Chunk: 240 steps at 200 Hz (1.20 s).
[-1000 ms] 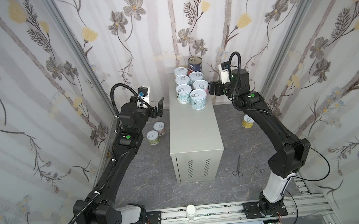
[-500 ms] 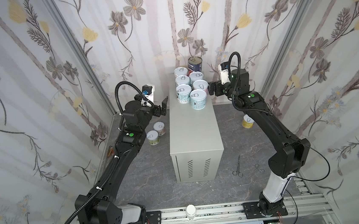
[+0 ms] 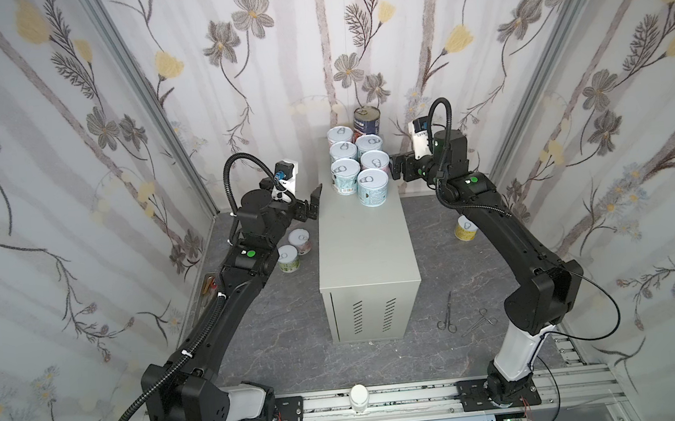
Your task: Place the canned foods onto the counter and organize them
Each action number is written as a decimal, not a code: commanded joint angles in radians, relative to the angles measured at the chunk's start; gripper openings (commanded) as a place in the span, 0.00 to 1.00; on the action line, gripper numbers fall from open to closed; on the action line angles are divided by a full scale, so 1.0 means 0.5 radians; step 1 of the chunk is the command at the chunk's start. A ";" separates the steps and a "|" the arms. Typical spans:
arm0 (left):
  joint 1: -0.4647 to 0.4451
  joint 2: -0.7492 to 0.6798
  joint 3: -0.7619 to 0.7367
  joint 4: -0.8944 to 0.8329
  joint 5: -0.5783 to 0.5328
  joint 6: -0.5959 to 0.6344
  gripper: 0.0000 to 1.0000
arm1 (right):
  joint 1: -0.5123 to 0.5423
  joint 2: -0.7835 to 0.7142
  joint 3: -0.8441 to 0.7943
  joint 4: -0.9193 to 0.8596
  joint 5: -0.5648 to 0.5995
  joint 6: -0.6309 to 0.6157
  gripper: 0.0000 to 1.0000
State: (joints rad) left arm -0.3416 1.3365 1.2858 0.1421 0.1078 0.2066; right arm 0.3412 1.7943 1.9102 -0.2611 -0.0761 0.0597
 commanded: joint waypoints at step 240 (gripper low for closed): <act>-0.184 0.247 0.231 -0.054 0.141 0.121 1.00 | 0.014 -0.364 -0.334 0.097 0.049 -0.005 1.00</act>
State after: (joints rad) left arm -0.4309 1.4448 1.3800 0.0940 0.1871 0.2489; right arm 0.3473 1.6424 1.7767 -0.2718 -0.0200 0.0486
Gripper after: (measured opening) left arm 0.996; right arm 0.996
